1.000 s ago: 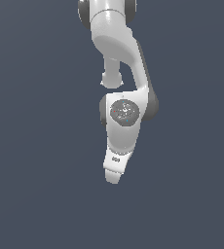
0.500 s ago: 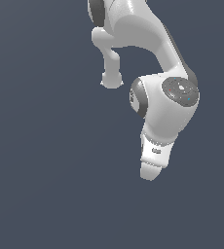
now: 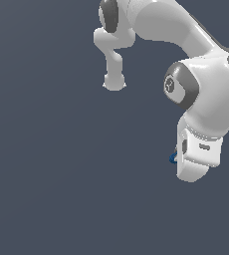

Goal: Pick up the object and move it to a goal position.

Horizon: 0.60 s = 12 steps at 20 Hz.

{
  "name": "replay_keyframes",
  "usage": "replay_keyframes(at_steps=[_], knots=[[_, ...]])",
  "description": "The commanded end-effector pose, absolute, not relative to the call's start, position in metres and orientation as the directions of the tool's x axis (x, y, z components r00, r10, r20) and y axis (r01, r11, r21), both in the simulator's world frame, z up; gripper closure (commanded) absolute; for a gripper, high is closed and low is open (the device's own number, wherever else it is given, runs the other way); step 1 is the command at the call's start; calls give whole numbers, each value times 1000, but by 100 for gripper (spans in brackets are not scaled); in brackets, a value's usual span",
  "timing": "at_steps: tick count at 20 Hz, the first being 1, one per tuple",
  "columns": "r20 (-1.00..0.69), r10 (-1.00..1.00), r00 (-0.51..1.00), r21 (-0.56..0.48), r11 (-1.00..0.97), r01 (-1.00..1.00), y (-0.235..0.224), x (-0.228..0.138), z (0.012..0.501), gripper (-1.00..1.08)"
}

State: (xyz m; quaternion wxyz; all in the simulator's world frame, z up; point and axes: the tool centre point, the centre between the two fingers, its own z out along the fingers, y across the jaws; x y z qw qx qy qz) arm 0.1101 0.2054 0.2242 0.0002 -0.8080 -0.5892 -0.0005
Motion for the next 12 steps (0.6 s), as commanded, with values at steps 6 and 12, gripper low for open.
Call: replay_keyframes(at_steps=[6, 12], knots=[[0, 952, 308, 0, -308, 952, 228, 113, 238, 108], [0, 952, 308, 0, -308, 952, 232, 114, 241, 108]])
